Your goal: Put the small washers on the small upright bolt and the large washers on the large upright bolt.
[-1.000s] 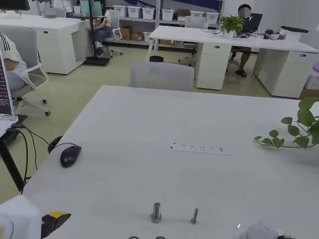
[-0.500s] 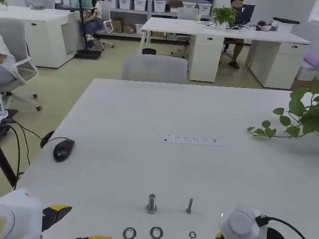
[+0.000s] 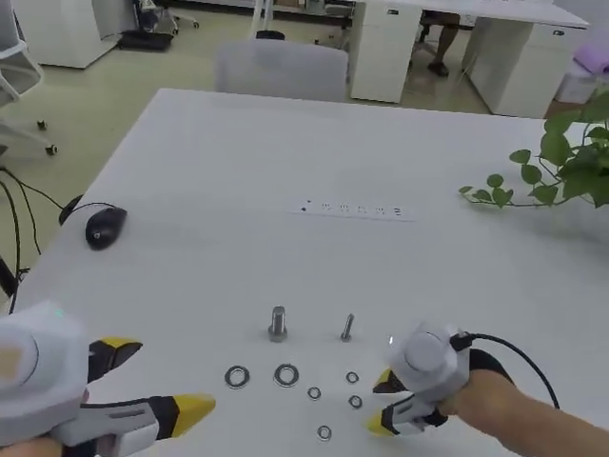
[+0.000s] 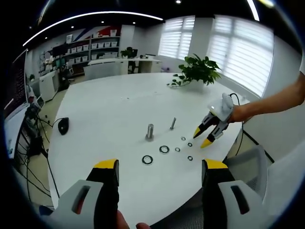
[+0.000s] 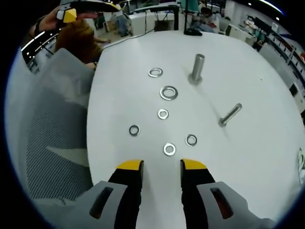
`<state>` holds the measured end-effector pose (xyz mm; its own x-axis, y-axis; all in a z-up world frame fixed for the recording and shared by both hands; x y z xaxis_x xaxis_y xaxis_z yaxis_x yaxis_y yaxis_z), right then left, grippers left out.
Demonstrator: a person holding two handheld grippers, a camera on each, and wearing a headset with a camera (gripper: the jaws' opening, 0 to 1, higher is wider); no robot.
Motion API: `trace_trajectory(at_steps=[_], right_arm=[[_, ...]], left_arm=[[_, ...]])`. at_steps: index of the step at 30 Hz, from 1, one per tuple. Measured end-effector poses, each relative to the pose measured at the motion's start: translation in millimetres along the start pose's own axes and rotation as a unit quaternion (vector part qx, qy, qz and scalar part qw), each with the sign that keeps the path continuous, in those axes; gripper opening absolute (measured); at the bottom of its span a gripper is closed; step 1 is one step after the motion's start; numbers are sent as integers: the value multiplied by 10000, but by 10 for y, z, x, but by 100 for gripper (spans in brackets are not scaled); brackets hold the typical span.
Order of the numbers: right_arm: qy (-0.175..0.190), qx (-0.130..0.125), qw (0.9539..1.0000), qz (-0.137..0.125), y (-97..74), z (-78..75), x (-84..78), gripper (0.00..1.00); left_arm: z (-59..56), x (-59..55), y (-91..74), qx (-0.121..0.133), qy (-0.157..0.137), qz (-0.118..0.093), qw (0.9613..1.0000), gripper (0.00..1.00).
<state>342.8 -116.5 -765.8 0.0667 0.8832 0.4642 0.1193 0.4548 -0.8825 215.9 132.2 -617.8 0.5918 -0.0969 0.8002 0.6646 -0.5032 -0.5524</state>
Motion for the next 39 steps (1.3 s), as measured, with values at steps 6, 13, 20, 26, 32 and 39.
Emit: trace_trajectory(at_steps=[6,13,20,26,32,39], right_arm=[[-241,31,9997,83,131,-22,84,26],[-506,67,9983,276,188,-54,88,23],[-789,128,9961,376,215,-71,130,21],[-762,32,9962,409,233,-98,169,15],[-940,-163,9948,344,258,-116,197,3],[-710,-31,9971,256,249,-135,185,3]], left_arm=[[-27,-60,-48,19,-1,18,10000,70],[-18,-114,-107,75,-52,15,10000,70],[4,-142,-105,73,-48,72,9999,70],[49,-85,-71,61,-7,46,10000,70],[65,-98,-48,50,0,81,10000,69],[84,-100,-50,54,17,100,9999,69]])
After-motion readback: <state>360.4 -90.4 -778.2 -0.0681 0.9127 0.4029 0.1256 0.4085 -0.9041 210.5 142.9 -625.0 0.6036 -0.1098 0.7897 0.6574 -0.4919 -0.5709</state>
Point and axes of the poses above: the centre of the closed fingertips' face, and the gripper's own axes: y roughly forward along the fingers, z roughly to its left, x roughly out of its top, the point moved 5 cm from there along -y, roughly backward along the fingers, and after that the axes turned 7 degrees about -x, right-handed, at the moved point
